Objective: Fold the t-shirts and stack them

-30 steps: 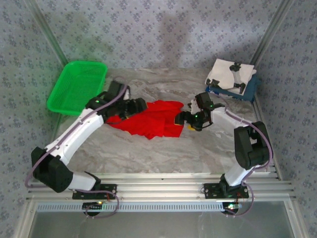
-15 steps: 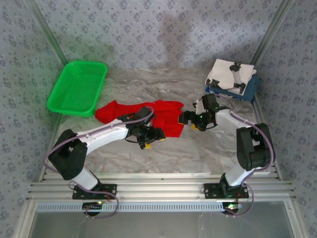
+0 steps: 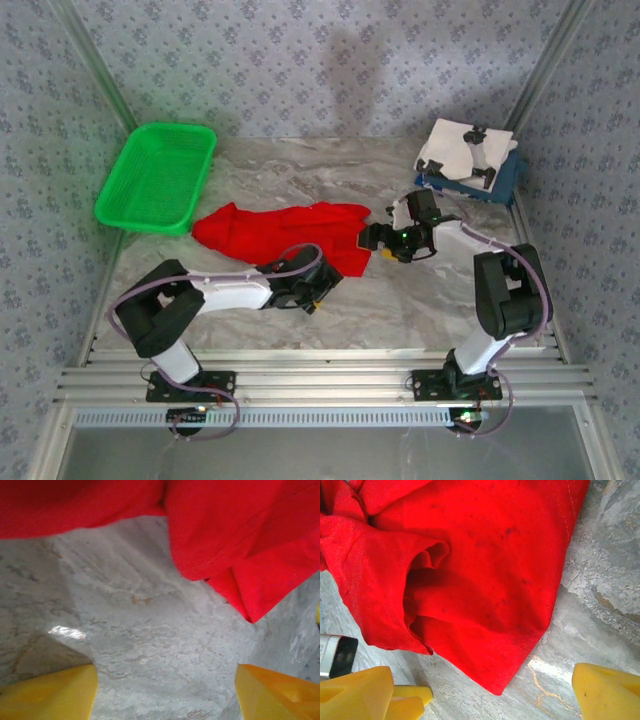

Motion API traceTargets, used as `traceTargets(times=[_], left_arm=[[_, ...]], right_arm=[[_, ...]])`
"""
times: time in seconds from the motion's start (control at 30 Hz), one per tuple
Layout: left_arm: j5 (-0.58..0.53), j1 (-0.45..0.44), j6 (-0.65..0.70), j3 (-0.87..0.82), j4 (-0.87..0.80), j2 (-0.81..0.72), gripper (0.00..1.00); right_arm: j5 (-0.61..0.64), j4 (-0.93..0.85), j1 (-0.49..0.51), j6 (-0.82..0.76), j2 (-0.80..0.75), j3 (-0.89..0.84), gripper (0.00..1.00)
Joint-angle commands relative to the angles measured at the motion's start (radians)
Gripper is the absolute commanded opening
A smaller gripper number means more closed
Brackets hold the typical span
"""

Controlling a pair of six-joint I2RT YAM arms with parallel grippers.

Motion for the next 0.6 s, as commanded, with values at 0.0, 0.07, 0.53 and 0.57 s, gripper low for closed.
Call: traceTargets(times=[0.0,0.07,0.53,0.57], left_arm=[[-0.170,0.002,-0.024,0.066,-0.039,0.017,0.72],[-0.235,0.005,0.026,0.096,-0.110,0.023,0.71],[-0.291,-0.003,0.083,0.203,-0.199,0.117,0.63],[-0.291,-0.012,0.067,0.204,-0.223,0.110,0.63]], right_arm=[[-0.028,0.007,-0.002,-0.012,0.008,0.014,0.94],[-0.029,0.001,-0.005,-0.022,0.004,0.013,0.94],[-0.060,0.004,-0.037,-0.030,0.035,0.015,0.94],[-0.061,0.003,-0.037,-0.031,0.036,0.016,0.93]])
